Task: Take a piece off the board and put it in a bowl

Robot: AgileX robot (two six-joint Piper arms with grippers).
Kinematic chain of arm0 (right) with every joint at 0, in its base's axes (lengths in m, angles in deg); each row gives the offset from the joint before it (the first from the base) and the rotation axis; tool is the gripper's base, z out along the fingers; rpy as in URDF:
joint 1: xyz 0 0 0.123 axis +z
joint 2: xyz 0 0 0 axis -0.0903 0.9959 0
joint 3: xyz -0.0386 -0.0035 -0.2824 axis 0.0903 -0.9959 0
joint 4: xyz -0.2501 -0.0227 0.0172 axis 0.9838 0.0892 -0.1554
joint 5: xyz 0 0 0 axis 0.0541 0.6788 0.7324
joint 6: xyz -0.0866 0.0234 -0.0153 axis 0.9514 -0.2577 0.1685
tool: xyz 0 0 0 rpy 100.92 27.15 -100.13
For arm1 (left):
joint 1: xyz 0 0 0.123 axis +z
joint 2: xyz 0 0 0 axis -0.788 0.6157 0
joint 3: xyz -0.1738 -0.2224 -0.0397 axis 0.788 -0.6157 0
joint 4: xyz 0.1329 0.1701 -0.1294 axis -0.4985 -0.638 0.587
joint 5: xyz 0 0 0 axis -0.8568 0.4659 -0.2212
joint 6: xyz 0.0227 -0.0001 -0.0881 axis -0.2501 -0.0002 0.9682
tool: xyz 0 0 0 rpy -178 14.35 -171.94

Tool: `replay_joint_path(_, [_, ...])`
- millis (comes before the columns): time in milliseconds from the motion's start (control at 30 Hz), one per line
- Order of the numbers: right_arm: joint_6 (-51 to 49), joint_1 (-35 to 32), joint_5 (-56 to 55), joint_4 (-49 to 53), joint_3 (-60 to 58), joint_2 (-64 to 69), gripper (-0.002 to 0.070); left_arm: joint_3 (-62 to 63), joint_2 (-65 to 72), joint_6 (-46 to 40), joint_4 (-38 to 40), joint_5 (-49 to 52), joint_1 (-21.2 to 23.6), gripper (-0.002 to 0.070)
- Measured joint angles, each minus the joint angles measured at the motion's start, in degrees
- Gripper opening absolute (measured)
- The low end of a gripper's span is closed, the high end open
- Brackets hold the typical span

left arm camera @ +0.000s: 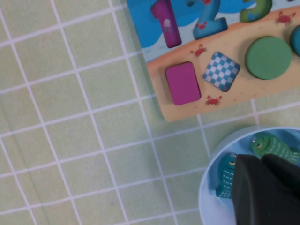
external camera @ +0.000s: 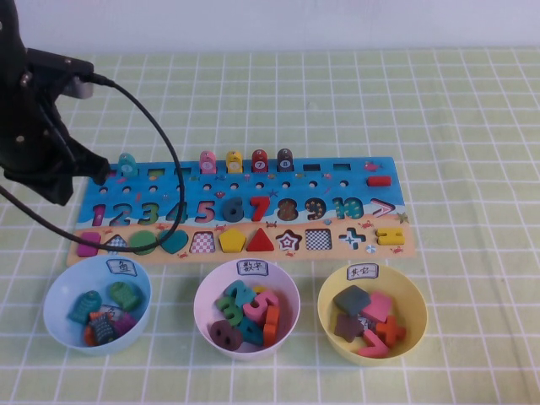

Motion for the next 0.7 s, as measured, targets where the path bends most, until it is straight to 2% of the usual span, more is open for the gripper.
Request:
replay_joint_path(100, [0.0,0.0,0.0,0.0,0.0,0.0,-0.0017,0.15,1.11,1.14,-1.58,0.0,0.0,-0.0001])
replay_joint_path(200, [0.0,0.0,0.0,0.0,0.0,0.0,-0.0017,0.17,1.61,2.49,-2.23,-0.12,0.0,0.0043])
replay_joint_path(267, [0.0,0.0,0.0,0.0,0.0,0.0,-0.0017,0.26,1.64,3.5,-2.23,-0.23,0.0,0.0116])
replay_joint_path(433, [0.0,0.0,0.0,0.0,0.0,0.0,-0.0018,0.29,1.64,6.63,-2.23,-2.38,0.0,0.0368])
replay_joint_path(500, [0.0,0.0,0.0,0.0,0.0,0.0,-0.0018,0.29,1.64,6.61,-2.23,-2.61,0.0,0.0426])
replay_joint_path(700, [0.0,0.0,0.0,0.0,0.0,0.0,-0.0018,0.29,2.26,6.4,-2.23,-2.75,0.0,0.0463])
